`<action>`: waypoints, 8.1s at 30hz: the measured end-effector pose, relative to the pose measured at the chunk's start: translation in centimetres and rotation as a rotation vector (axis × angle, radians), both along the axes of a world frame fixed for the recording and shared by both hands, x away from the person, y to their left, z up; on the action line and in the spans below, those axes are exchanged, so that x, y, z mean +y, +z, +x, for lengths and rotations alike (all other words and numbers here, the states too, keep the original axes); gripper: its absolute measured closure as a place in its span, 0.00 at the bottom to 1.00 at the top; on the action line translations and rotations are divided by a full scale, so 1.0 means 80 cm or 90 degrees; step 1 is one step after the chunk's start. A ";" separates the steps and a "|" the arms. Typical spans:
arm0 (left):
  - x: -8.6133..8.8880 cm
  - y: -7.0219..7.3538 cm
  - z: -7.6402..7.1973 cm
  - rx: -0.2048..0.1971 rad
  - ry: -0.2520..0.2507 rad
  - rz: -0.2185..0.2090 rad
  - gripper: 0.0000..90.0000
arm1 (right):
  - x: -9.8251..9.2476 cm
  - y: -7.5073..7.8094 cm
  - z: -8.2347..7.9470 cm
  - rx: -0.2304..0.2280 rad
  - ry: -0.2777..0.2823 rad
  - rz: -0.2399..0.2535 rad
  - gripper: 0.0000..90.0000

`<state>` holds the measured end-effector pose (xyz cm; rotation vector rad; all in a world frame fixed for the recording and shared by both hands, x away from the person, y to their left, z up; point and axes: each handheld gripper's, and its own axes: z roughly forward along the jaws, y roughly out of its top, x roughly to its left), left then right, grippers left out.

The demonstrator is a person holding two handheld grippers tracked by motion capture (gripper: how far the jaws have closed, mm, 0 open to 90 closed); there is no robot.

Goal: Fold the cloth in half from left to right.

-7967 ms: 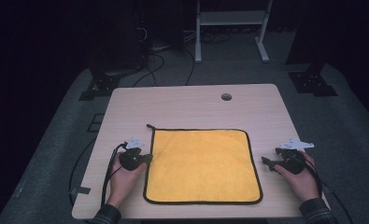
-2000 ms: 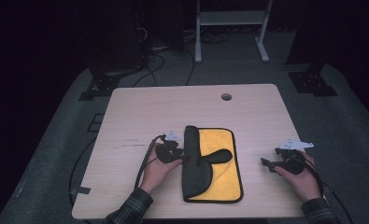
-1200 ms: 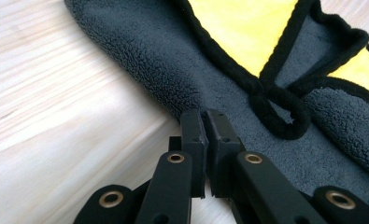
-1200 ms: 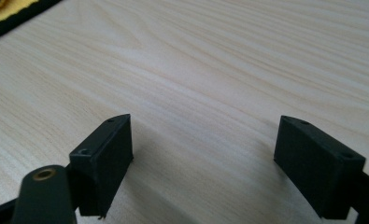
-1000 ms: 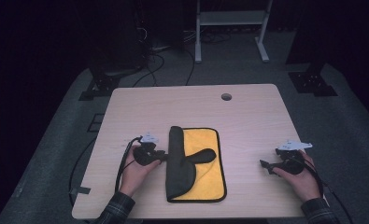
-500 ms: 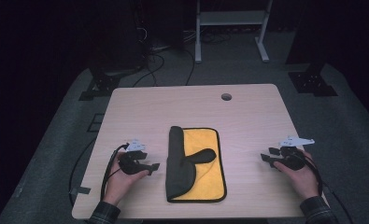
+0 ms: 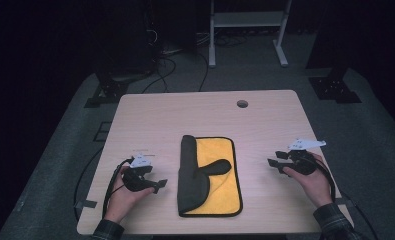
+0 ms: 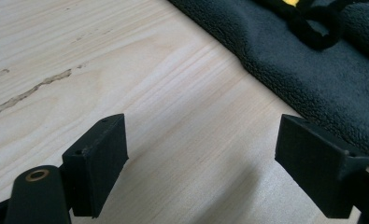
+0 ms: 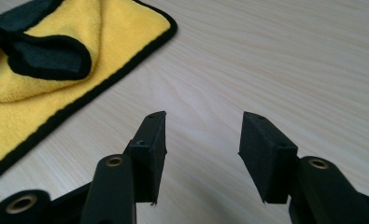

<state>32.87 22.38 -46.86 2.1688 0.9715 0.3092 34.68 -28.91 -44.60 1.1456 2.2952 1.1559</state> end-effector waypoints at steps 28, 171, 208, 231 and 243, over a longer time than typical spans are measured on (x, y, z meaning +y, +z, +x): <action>-0.002 -0.018 0.001 -0.043 -0.037 0.038 0.00 | 0.093 0.020 0.022 -0.009 0.110 0.012 0.49; -0.002 -0.019 0.002 -0.044 -0.036 0.036 0.00 | 0.118 0.020 0.135 -0.014 0.004 0.032 0.66; -0.002 -0.018 0.002 -0.042 -0.037 0.038 0.00 | 0.196 0.009 -0.001 0.026 0.226 0.074 0.66; -0.002 -0.018 0.002 -0.042 -0.037 0.037 0.00 | 0.228 -0.010 -0.004 0.076 0.281 0.042 0.93; -0.002 -0.018 0.001 -0.042 -0.037 0.037 0.00 | 0.173 0.008 -0.055 0.059 0.282 0.049 0.93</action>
